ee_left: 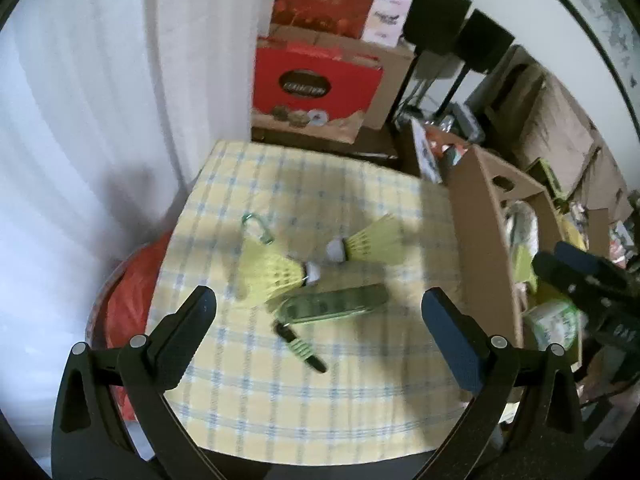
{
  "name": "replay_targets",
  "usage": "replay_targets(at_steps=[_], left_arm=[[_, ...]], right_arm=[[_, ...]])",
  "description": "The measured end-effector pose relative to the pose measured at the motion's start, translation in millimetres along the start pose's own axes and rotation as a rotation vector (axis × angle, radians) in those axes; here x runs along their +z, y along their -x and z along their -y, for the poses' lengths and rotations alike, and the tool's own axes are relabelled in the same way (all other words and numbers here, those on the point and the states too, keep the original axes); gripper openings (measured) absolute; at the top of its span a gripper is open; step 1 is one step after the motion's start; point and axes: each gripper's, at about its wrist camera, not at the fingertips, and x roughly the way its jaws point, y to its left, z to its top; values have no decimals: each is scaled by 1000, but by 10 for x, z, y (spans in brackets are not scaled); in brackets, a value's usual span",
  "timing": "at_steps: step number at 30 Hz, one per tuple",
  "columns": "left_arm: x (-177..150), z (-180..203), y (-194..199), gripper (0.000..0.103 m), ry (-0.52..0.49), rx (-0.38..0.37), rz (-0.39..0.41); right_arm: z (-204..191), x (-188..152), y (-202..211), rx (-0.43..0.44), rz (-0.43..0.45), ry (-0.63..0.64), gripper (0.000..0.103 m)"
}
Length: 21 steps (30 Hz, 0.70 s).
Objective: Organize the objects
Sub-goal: 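Move both grippers back over the table toward the yellow shuttlecocks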
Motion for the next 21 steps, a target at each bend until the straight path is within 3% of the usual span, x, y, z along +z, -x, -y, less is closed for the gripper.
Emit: replay_targets(at_steps=[10, 16, 21], left_arm=[[-253, -203, -270, 102, -96, 88, -34], [-327, -421, -394, 101, -47, 61, -54], [-321, -602, -458, 99, 3, 51, -48]], right_arm=[[-367, -56, -361, 48, -45, 61, 90], [-565, -142, -671, 68, -93, 120, 90], [-602, -168, -866, 96, -129, 91, 90]])
